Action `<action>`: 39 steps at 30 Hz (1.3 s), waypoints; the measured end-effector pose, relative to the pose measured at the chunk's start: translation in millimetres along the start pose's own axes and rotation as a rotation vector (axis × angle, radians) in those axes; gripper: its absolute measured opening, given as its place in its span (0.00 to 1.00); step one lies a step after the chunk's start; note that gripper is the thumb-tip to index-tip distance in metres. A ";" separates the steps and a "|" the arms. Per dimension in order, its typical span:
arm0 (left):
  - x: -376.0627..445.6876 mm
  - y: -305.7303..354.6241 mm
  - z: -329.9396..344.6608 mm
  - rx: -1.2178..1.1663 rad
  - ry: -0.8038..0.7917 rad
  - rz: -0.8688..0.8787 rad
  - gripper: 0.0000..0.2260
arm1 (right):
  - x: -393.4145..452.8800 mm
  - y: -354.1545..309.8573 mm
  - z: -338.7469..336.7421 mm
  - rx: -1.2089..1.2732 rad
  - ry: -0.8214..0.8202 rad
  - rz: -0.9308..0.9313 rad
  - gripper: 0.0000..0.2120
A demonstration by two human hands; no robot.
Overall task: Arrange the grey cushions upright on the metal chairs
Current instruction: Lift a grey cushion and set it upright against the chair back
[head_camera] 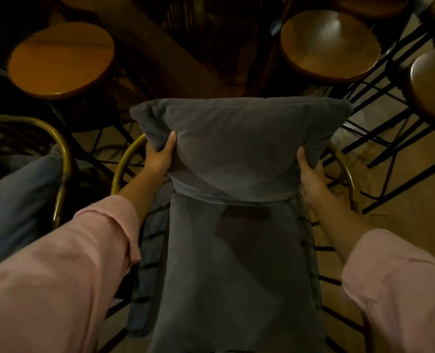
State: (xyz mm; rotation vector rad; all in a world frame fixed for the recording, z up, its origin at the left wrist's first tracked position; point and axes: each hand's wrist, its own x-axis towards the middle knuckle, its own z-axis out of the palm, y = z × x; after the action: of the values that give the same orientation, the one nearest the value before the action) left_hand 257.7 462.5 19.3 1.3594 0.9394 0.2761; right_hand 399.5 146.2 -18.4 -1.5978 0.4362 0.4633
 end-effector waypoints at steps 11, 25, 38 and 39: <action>-69.2 -18.2 -120.5 0.217 0.244 -0.081 0.22 | -122.7 59.5 108.5 -0.778 -0.271 -0.043 0.26; -116.8 -95.1 -527.6 0.293 0.564 -0.265 0.17 | -315.9 102.3 418.4 -0.797 -0.633 0.005 0.08; -42.4 -213.1 -652.2 0.300 0.383 -0.500 0.16 | -361.8 197.5 534.4 -0.921 -0.167 -0.122 0.44; -33.2 -218.3 -652.0 0.295 0.364 -0.502 0.15 | -362.8 204.4 534.0 -0.920 -0.149 -0.151 0.44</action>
State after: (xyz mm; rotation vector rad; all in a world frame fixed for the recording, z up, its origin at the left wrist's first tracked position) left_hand -296.8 847.0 -117.1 1.3067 1.6405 -0.0049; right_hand -35.6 665.0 -29.7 -2.4331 -0.0457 0.7181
